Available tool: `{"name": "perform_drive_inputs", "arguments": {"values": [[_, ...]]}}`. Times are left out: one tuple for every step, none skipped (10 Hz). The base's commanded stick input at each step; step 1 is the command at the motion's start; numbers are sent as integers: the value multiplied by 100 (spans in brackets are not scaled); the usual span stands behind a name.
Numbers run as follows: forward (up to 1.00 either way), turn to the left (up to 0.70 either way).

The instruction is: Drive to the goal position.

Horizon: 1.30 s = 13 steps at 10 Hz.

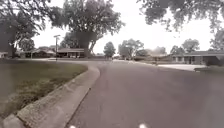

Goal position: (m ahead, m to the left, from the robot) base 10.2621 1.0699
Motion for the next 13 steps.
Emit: {"name": "perform_drive_inputs", "arguments": {"values": [[50,0],[50,0],[50,0],[50,0],[50,0],[50,0],[50,0],[50,0],[50,0],[50,0],[50,0],[50,0],[50,0]]}}
